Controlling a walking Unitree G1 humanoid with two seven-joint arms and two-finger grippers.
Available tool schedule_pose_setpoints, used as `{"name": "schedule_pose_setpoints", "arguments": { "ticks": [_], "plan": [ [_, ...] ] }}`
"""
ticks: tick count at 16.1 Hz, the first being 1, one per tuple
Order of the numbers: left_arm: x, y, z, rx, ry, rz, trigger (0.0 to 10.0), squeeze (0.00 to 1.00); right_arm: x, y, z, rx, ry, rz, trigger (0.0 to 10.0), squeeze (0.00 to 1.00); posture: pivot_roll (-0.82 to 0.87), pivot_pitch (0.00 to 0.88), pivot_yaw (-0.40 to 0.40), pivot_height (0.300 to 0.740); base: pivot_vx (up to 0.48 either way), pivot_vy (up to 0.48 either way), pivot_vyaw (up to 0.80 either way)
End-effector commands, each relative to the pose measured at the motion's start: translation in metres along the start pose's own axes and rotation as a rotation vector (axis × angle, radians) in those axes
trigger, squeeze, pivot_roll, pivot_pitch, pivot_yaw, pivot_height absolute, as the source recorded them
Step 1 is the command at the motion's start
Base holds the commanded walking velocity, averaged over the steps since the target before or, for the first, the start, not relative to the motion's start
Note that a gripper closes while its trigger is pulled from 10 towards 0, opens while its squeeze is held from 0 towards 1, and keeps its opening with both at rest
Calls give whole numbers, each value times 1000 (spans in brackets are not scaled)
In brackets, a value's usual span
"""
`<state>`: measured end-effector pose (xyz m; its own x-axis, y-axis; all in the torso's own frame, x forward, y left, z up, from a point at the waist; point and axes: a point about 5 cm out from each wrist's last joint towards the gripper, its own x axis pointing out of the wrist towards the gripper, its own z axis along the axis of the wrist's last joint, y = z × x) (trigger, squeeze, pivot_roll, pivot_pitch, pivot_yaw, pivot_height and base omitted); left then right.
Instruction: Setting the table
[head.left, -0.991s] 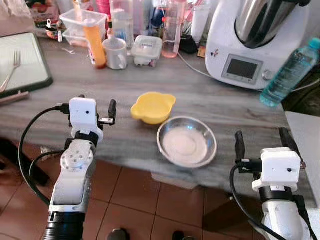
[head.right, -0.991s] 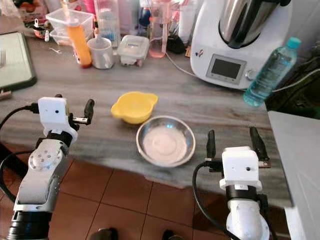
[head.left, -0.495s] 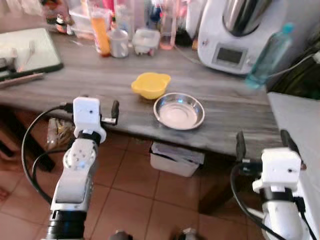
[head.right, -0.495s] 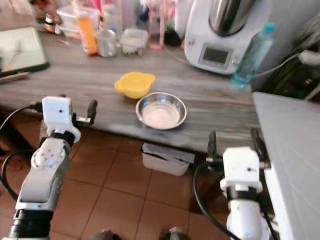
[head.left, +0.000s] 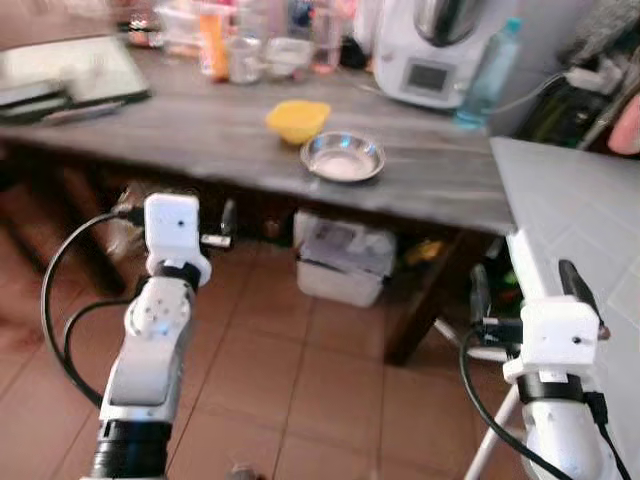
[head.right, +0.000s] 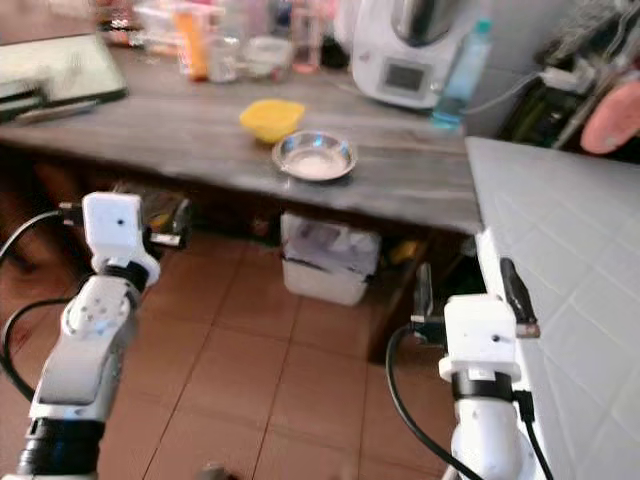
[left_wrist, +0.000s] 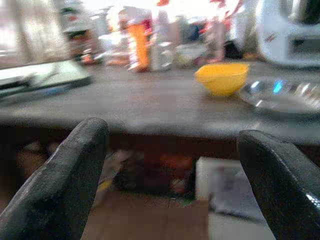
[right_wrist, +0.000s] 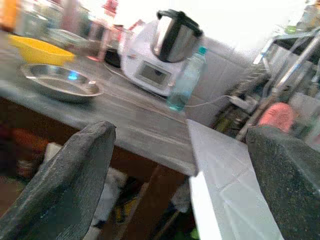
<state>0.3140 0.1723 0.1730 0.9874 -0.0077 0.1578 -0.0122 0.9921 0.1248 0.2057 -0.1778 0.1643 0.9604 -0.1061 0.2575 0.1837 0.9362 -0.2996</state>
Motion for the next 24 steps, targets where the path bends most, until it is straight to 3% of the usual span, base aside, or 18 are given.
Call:
{"name": "schedule_pose_setpoints", "arguments": {
  "ticks": [1,8,10,11,13,15,16,17,18,20,21,23,24],
  "plan": [
    [-1,-3,-1,3,-2,-18,10000,0,-1,-1,-2,-6,12,1,10000,0,157,108,-45,740,-285,0,0],
    [-4,-15,-8,4,4,-84,10000,0,0,0,-4,-3,14,0,10000,0,157,108,-43,740,0,0,0],
    [-8,-17,-26,26,47,-110,10000,0,2,1,-8,19,30,0,10000,0,157,107,-43,740,0,0,0],
    [-15,-20,-50,17,132,-132,10000,0,1,4,-17,50,71,3,10000,0,156,104,-43,740,0,0,0],
    [-21,-24,-69,21,213,-159,10000,0,0,5,-27,78,112,5,10000,0,155,101,-46,740,0,0,0],
    [-33,-31,-104,17,353,-199,10000,0,-1,13,-50,96,197,70,10000,0,145,95,-49,740,0,0,0],
    [-42,-31,-127,40,440,-202,10000,0,-6,24,-74,129,299,134,10000,0,143,92,-48,740,0,0,0],
    [-44,-32,-132,50,455,-210,10000,0,-7,26,-80,138,322,146,10000,0,139,86,-49,740,0,0,0],
    [-52,-33,-151,86,530,-234,10000,0,-17,38,-110,135,434,222,10000,0,138,78,-53,740,0,0,0],
    [-61,-31,-166,113,607,-237,10000,0,-23,46,-129,150,501,251,10000,0,137,70,-54,740,0,0,0],
    [-74,-26,-180,172,693,-240,10000,0,-32,57,-149,151,594,294,10000,0,138,66,-55,740,0,0,0],
    [-85,-21,-191,190,779,-230,10000,0,-41,65,-169,173,697,309,10000,0,132,62,-57,740,0,0,0],
    [-95,-23,-198,185,833,-270,10000,0,-53,68,-184,149,797,334,10000,0,131,58,-61,740,0,0,0]
  ]
}}
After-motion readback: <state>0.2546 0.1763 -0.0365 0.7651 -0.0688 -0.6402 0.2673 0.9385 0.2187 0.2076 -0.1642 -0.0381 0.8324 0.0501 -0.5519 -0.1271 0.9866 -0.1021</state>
